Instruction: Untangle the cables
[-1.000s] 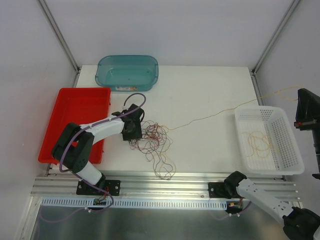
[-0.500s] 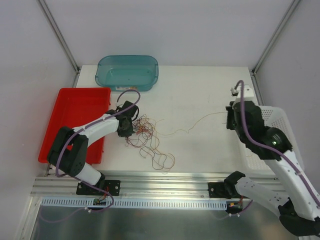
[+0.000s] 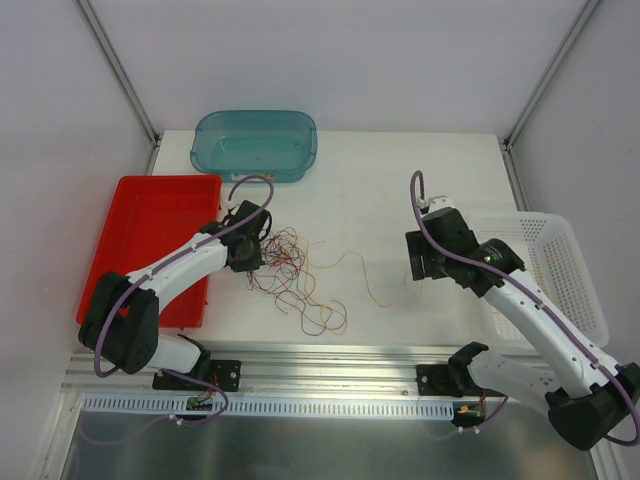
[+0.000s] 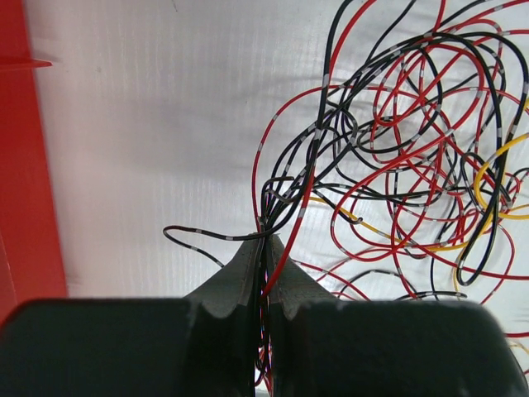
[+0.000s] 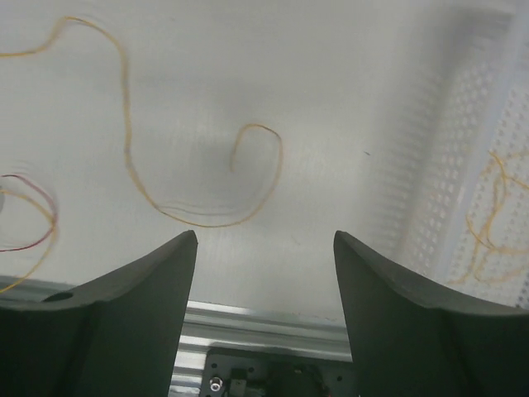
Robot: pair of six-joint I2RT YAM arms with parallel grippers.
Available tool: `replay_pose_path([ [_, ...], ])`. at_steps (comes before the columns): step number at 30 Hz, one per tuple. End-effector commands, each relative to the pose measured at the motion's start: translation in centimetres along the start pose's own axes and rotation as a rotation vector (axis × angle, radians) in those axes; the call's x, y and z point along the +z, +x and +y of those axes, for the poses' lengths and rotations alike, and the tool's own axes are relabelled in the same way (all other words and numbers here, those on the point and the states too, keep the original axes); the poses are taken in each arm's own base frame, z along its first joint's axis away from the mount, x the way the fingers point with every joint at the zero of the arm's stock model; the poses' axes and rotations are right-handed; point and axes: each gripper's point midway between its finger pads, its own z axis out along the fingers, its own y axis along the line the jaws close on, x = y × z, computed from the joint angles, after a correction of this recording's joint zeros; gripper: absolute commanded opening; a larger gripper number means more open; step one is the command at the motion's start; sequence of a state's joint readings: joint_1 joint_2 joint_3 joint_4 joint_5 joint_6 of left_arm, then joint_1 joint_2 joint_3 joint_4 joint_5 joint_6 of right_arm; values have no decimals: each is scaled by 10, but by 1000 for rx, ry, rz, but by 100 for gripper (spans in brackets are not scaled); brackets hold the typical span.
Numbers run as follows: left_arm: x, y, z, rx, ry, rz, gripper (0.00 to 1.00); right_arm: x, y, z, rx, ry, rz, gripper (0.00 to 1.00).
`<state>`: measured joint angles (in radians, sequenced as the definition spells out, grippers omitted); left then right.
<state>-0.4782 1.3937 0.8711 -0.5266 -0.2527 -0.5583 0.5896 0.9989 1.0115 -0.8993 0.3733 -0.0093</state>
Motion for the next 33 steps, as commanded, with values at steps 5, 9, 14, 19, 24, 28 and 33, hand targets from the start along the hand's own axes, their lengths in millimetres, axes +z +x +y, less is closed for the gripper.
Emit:
replay_pose_path([
  [5,-11,3,-2,31,38,-2,1,-6,-51,98,-108,-460,-117,71],
  [9,-11,6,-1,31,41,5,1,27,-51,120,-91,-462,-42,66],
  [14,-12,9,1,27,40,1,1,68,-45,142,-69,-452,20,62],
  [19,-11,14,3,29,42,13,1,100,-47,154,-121,-442,35,55],
  [24,-11,17,6,27,39,13,0,130,-46,160,-163,-405,80,54],
  [28,-10,20,7,31,37,20,0,148,-46,170,-170,-414,103,51],
  [33,-7,24,9,36,32,31,0,169,-42,176,-181,-397,140,50],
])
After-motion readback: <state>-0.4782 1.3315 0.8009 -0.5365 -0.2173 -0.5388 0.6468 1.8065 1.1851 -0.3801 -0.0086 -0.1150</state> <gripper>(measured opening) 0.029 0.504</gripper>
